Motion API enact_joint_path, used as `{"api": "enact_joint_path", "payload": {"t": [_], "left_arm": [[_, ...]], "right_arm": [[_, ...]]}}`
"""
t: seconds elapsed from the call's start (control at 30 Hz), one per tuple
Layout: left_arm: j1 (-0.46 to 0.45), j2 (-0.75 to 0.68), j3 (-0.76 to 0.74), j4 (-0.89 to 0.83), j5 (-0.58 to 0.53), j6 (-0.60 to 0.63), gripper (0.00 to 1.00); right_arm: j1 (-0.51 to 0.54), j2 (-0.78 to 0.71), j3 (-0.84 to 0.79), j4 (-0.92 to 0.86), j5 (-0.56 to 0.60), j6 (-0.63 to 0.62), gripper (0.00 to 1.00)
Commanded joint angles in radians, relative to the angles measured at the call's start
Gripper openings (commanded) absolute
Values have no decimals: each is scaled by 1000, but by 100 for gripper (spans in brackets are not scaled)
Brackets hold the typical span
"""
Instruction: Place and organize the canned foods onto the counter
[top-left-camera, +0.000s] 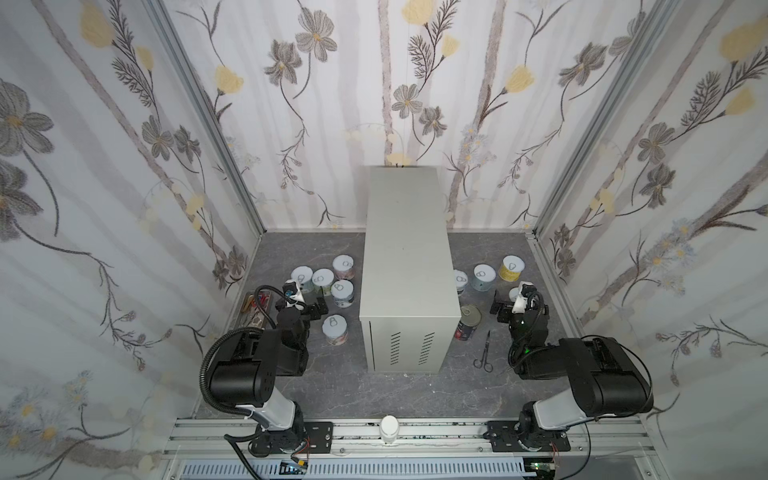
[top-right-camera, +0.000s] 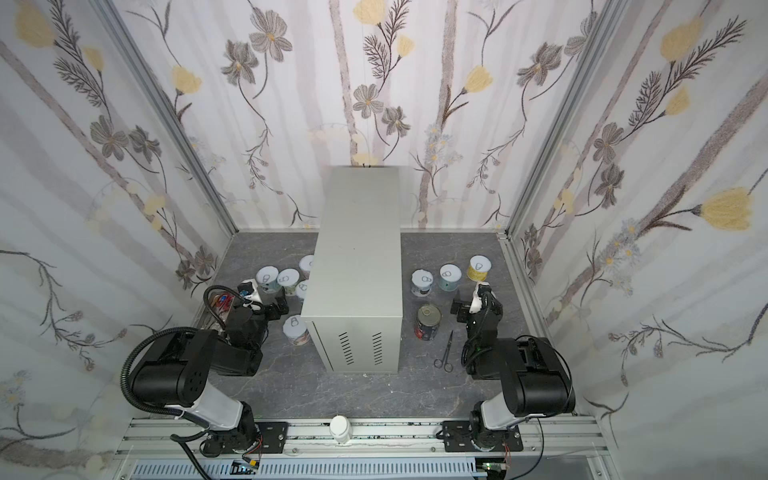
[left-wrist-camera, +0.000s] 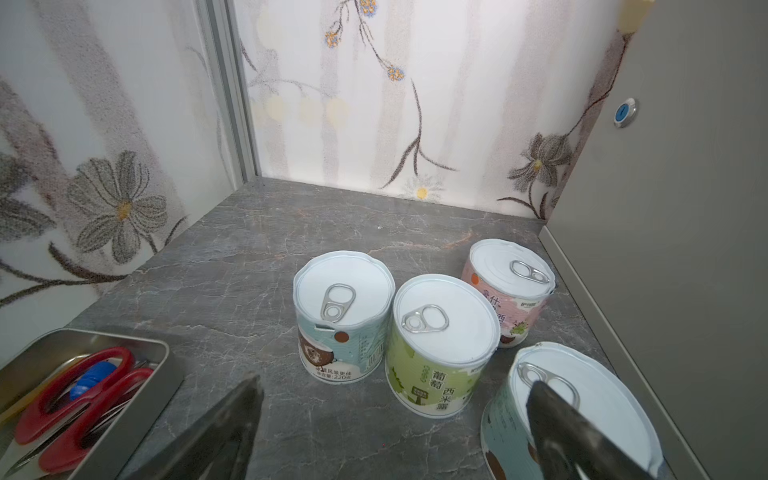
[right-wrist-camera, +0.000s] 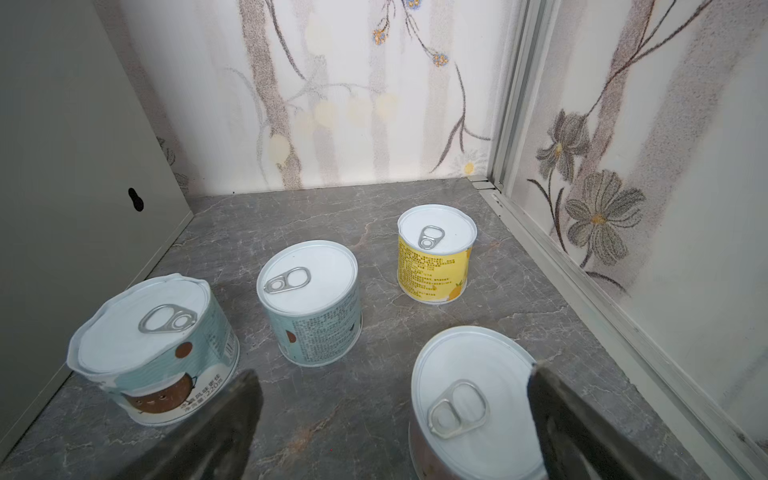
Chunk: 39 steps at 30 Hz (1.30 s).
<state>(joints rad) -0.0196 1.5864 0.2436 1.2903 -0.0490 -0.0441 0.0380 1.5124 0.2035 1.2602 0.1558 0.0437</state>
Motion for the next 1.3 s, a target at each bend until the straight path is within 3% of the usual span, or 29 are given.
{"api": "enact_joint_path", "payload": {"t": [0.0, 1.27], "left_arm": [[1, -1, 3, 36, 1, 4, 100], [12, -3, 12, 18, 24, -5, 100]], "right_arm": [[0, -4, 1, 44, 4, -5, 100], [1, -4, 1, 42, 4, -4, 100]]}}
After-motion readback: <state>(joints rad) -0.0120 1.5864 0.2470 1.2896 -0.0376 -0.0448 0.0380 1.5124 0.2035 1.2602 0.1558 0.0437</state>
